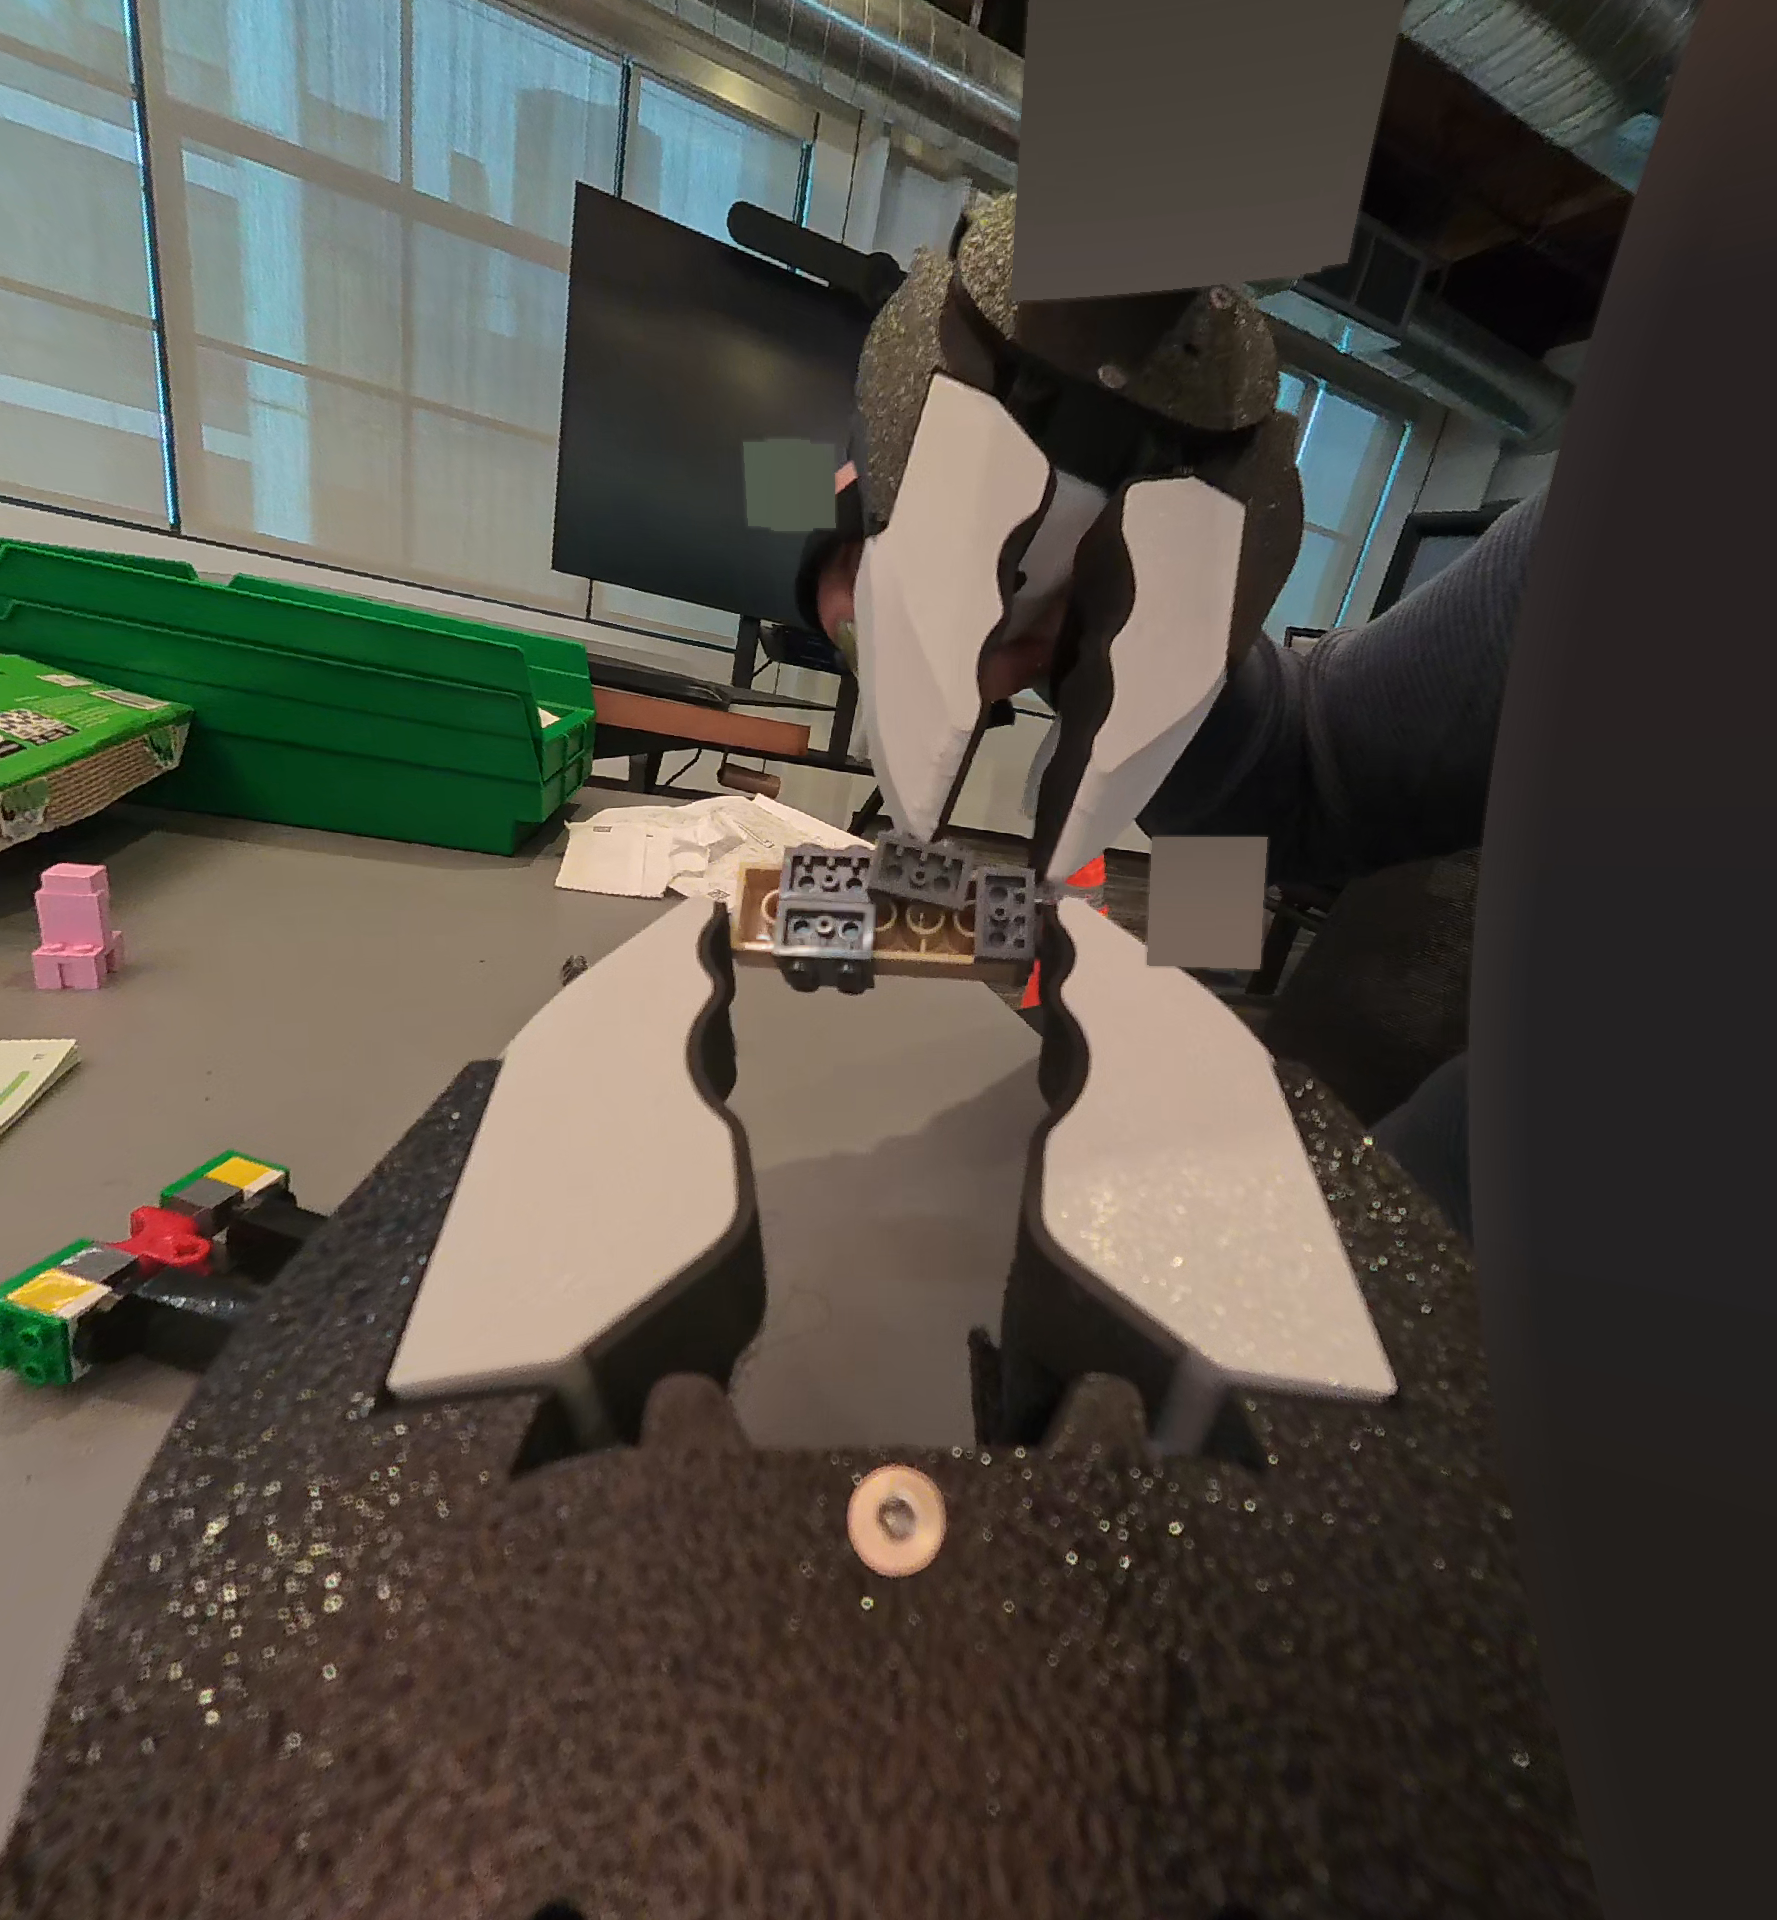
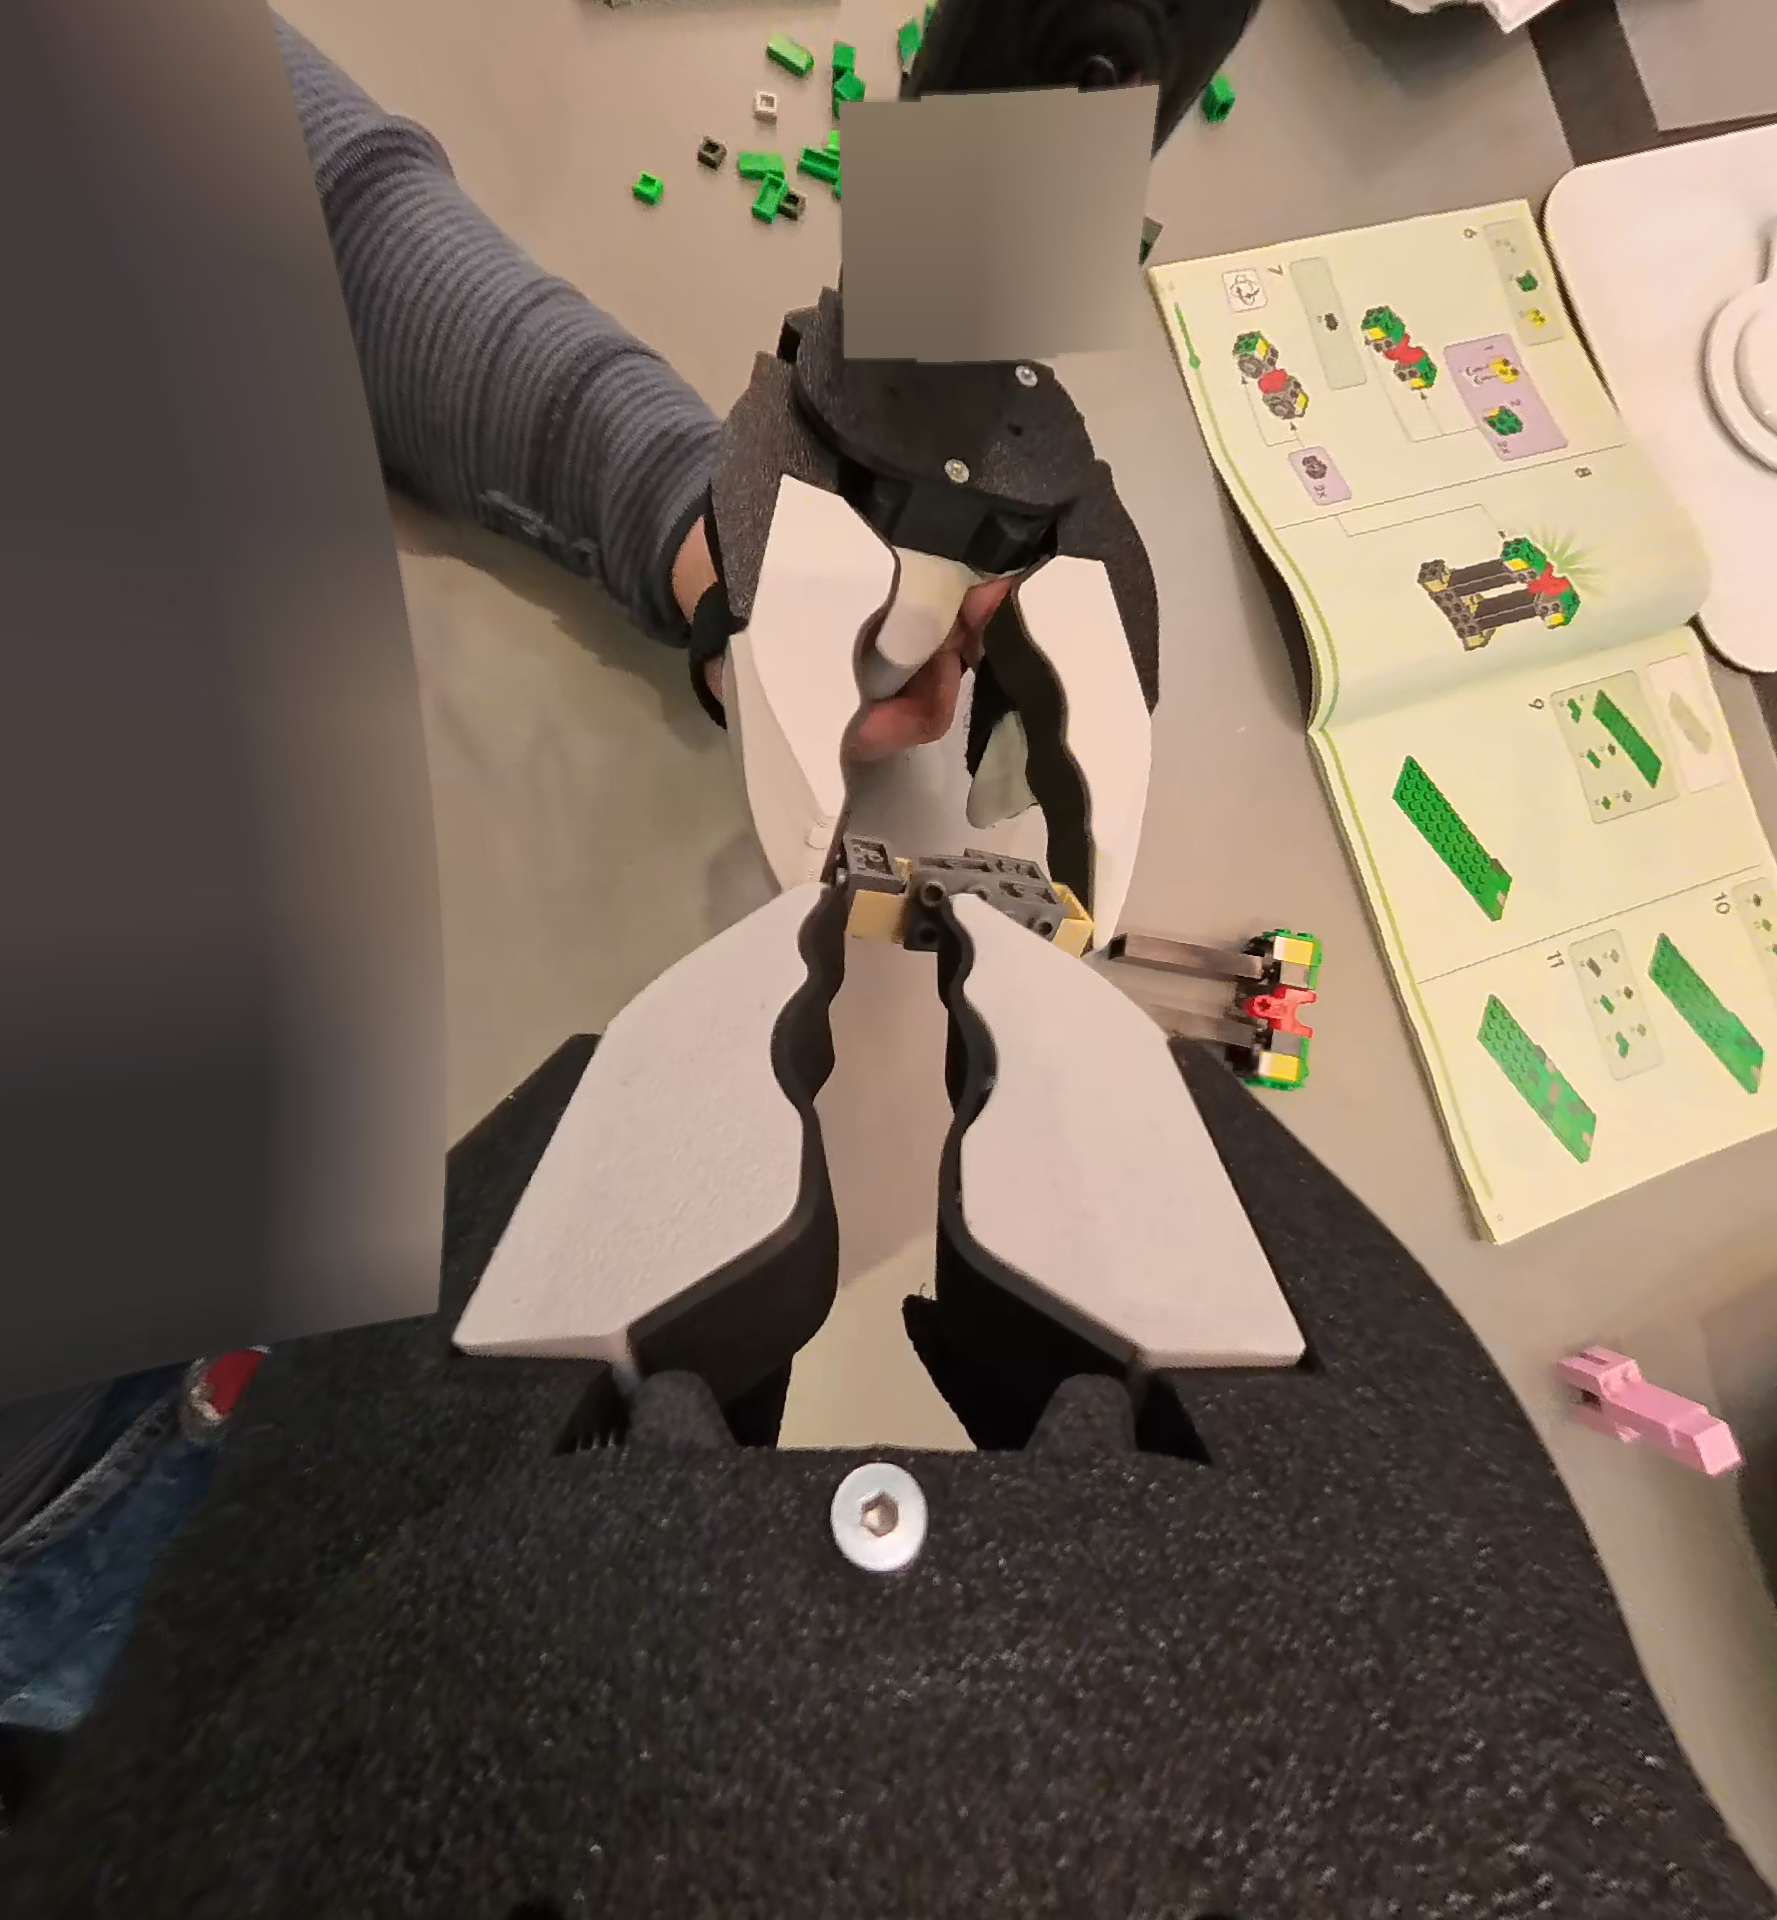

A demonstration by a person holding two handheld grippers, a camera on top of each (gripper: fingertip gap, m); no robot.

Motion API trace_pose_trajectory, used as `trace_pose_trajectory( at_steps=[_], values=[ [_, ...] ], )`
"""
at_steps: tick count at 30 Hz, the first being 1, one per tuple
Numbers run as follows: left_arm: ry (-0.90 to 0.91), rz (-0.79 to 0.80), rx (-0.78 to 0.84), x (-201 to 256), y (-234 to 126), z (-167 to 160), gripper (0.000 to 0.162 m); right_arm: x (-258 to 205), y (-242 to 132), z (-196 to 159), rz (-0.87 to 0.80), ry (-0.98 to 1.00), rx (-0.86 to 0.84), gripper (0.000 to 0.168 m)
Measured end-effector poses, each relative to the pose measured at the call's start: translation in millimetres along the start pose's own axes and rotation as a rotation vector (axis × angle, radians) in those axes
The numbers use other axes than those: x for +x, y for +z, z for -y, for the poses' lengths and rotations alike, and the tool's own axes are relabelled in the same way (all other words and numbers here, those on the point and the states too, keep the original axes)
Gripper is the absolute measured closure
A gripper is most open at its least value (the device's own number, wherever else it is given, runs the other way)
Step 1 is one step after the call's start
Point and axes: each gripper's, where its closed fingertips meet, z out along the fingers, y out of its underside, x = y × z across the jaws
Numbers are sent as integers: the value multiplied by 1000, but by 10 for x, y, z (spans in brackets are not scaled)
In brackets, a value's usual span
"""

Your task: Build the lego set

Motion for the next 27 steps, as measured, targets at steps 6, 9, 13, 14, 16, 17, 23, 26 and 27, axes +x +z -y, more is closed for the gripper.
trace_pose_trajectory(
  at_steps=[6, 9, 13, 14, 16, 17, 23, 26, 27],
  values=[
    [-2, -2, 1, 0, 0, 1, 106, -19, -3, -10, 26, 30, 0, 151],
    [-2, -2, 1, 0, 0, 1, 106, -20, -2, -11, 29, 33, -1, 150],
    [-4, -2, 3, -1, -1, 4, 106, -20, -1, -12, 29, 34, -3, 150],
    [-5, -3, 4, -1, -1, 4, 106, -20, -2, -16, 29, 34, -6, 150],
    [-5, -4, 5, 0, -2, 7, 106, -12, -6, -20, 20, 28, -10, 150],
    [-6, -5, 6, 1, -2, 7, 106, -3, -8, -21, 12, 24, -10, 149],
    [-8, -8, 6, 3, -2, 7, 106, 10, -16, -19, -1, 15, -9, 147],
    [-7, -8, 3, 5, 2, 2, 106, 33, -46, 36, -20, 6, 23, 146],
    [-7, -8, 1, 7, 4, 1, 106, 35, -54, 67, -21, 3, 43, 146]
  ],
)
